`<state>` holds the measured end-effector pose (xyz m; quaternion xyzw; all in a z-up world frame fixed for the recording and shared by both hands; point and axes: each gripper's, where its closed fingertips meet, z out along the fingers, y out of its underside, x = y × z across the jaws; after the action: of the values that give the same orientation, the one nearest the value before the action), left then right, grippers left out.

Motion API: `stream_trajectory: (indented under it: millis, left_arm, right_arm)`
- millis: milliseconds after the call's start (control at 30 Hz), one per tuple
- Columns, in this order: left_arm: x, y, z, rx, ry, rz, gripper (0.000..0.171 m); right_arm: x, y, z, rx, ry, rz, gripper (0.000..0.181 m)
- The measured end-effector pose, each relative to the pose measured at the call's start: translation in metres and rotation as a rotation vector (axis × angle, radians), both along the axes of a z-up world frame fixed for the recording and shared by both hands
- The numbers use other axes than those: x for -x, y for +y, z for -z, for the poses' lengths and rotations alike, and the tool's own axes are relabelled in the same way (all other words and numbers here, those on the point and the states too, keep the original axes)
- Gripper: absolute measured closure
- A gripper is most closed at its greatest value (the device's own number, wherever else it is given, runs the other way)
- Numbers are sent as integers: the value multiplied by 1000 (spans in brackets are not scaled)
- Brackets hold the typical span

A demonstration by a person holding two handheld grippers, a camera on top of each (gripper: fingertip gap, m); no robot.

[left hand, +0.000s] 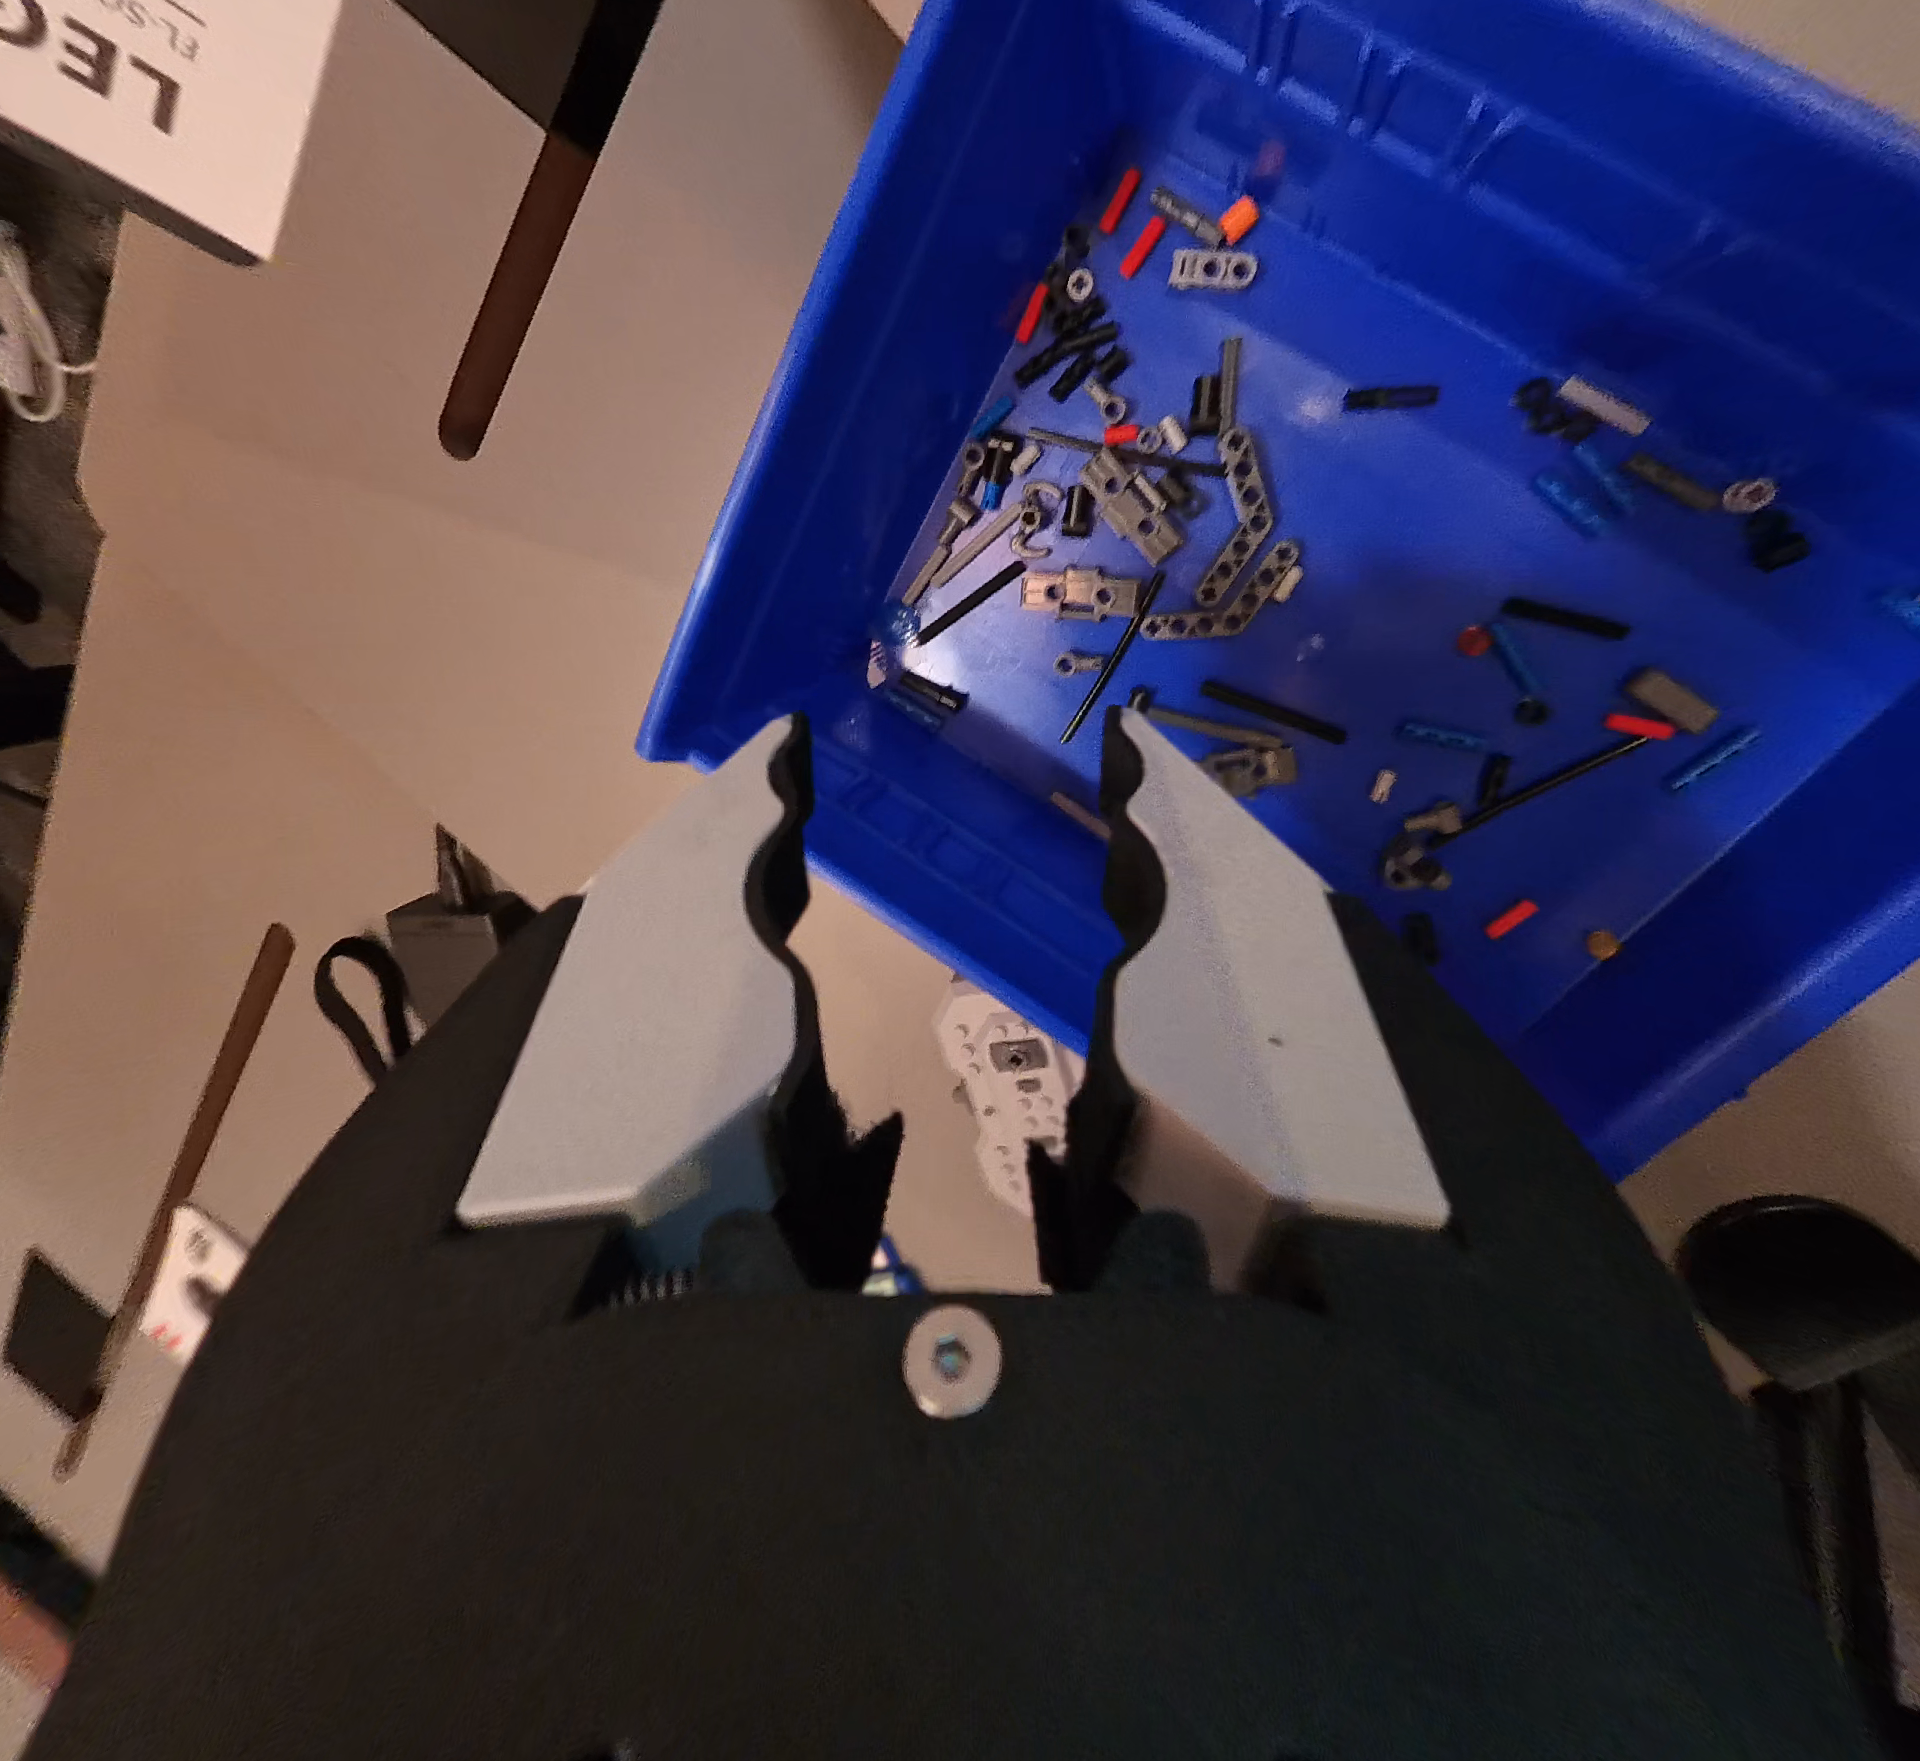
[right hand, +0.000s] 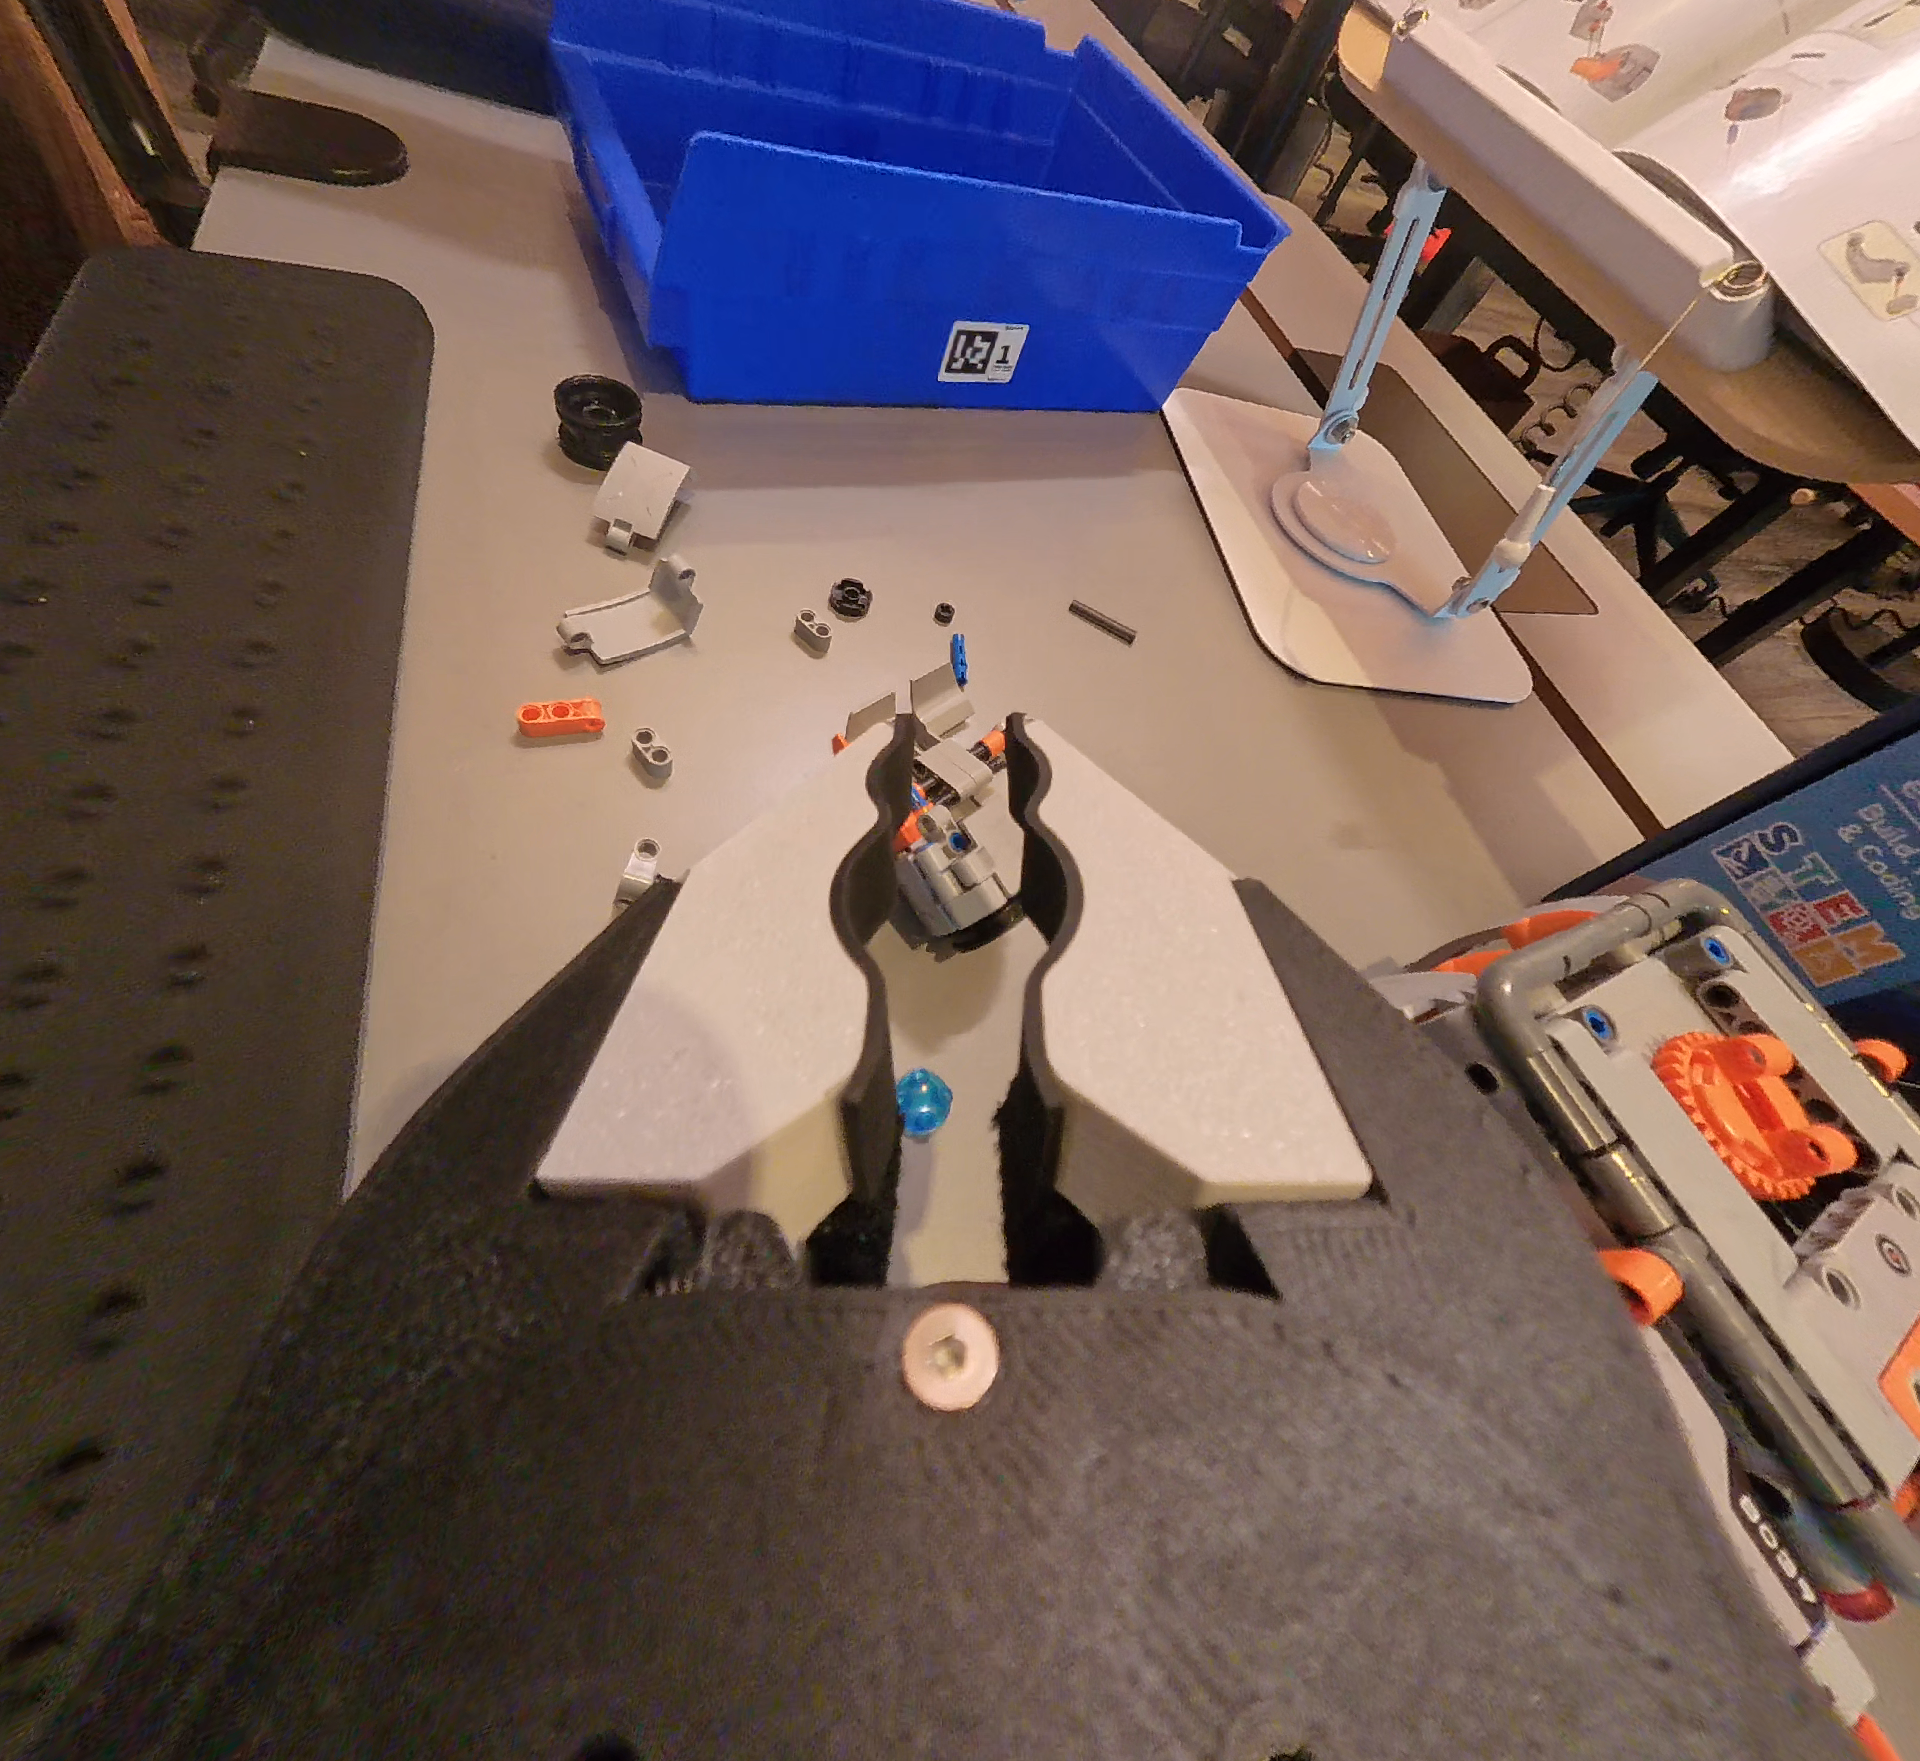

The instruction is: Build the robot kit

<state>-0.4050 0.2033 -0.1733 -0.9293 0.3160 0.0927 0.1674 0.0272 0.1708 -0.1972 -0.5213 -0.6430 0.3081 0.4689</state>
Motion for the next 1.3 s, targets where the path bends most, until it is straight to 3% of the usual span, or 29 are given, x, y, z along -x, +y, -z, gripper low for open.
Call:
stream_trajectory:
  millis: [167,300,400,567,700,933,1300]
  left_arm:
    - [3,-12,6,44,83,23,127]
    - [-6,-18,-11,-4,159,29,122]
    - [-36,-21,-26,-51,146,82,118]
    - [-90,-29,-49,-159,73,142,107]
    - [-119,-42,-52,-219,5,165,101]
    - [-151,-75,-37,-220,-41,185,100]
    - [-186,-99,-7,-258,-125,191,102]
  right_arm:
    - [0,-1,-3,-16,7,1,166]
    - [-2,1,-9,-24,27,11,167]
    - [-7,6,-14,-58,32,35,167]
    - [-31,20,-53,-137,151,121,166]
    - [-69,35,-89,-156,302,218,167]
    - [-108,45,-109,-110,436,299,167]
    - [-99,38,-96,-101,369,271,166]
